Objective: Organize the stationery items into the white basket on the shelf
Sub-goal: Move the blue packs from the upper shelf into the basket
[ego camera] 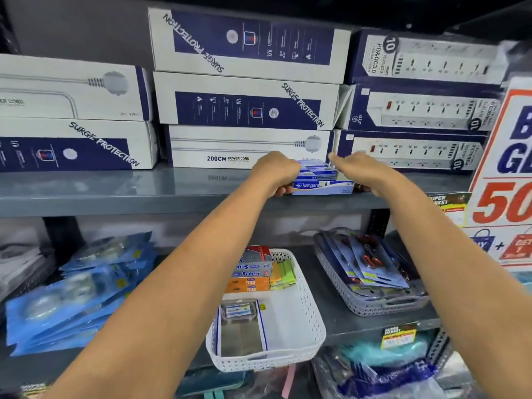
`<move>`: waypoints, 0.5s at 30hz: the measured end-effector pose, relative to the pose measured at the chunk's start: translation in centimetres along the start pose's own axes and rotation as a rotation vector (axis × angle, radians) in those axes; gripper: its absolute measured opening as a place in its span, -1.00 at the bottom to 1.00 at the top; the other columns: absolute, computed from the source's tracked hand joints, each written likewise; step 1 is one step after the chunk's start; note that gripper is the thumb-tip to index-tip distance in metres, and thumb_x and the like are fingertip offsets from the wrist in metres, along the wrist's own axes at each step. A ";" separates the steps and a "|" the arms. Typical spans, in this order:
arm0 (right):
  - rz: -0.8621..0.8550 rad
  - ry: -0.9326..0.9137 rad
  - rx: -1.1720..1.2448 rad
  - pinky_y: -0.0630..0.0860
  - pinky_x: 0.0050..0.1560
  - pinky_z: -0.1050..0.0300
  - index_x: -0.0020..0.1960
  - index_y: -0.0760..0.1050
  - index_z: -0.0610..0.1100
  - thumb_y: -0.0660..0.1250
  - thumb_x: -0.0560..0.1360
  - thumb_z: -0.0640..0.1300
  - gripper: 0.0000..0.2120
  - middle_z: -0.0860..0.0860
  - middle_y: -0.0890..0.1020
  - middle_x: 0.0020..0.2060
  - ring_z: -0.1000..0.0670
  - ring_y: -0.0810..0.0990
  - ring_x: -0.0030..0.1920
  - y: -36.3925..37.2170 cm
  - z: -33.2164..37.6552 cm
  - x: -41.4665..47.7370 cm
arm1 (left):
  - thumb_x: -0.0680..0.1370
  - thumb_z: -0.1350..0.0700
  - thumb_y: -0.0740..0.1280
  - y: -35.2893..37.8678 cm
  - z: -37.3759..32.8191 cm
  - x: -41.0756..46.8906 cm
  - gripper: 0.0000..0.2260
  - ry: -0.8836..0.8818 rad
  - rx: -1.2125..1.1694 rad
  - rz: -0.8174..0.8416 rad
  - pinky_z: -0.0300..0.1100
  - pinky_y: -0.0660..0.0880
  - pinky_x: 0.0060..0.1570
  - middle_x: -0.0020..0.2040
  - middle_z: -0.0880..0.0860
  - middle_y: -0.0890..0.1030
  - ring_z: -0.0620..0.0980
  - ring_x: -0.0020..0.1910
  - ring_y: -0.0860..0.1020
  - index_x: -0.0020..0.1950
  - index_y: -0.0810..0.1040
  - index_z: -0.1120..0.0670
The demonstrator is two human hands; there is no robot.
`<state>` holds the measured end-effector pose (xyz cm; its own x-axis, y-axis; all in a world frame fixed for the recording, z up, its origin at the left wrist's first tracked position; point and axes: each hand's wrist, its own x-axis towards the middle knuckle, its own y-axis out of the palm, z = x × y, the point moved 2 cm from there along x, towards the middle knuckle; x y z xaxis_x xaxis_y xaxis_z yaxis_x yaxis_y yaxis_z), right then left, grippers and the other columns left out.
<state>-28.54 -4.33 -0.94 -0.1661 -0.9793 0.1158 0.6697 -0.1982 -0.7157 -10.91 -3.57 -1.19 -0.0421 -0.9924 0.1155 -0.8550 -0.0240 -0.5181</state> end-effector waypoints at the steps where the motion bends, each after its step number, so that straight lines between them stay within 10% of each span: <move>1: 0.009 -0.021 -0.019 0.35 0.19 -0.08 0.27 0.43 -0.30 0.13 0.53 0.25 -0.36 -0.18 0.50 0.28 -0.19 0.44 0.30 0.2 0.2 0.3 | 0.48 0.20 0.13 0.1 0.0 0.1 -0.83 -0.001 0.018 0.009 -0.37 0.26 -0.60 -0.34 0.09 0.59 -0.03 -0.47 0.49 -0.13 0.51 0.16; 5: -0.056 -0.041 -0.002 0.41 0.23 -0.13 0.13 0.51 -0.37 0.24 0.51 0.17 -0.42 -0.23 0.60 0.05 -0.22 0.54 0.12 0.7 0.2 0.4 | 0.49 0.25 0.12 0.4 0.0 0.2 -0.83 0.008 0.000 -0.034 -0.37 0.28 -0.64 -0.38 0.11 0.53 -0.03 -0.55 0.43 -0.18 0.49 0.20; 9: -0.057 -0.038 0.011 0.35 -0.22 0.04 -0.28 0.41 -0.18 0.28 0.49 0.04 -0.68 -0.09 0.43 -0.35 -0.11 0.41 -0.22 0.8 0.9 -0.5 | 0.50 0.25 0.17 0.5 0.2 0.0 -0.82 -0.008 -0.017 -0.136 -0.37 0.27 -0.68 -0.41 0.10 0.49 -0.03 -0.62 0.40 -0.31 0.42 0.17; 15: -0.106 -0.013 0.059 0.22 -0.37 0.11 -0.37 0.26 -0.11 0.31 0.47 -0.07 -0.67 -0.05 0.40 -0.42 -0.03 0.34 -0.40 0.5 1.7 -2.1 | 0.50 0.22 0.24 -0.3 0.6 -0.8 -0.77 -0.015 -0.087 -0.168 -0.40 0.22 -0.64 -0.50 0.10 0.45 -0.02 -0.58 0.36 -0.37 0.39 0.17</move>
<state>-26.64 -2.47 -0.40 -0.2292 -0.9531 0.1978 0.6902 -0.3025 -0.6573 -10.29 -2.83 -1.60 0.1119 -0.9771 0.1811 -0.8907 -0.1794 -0.4177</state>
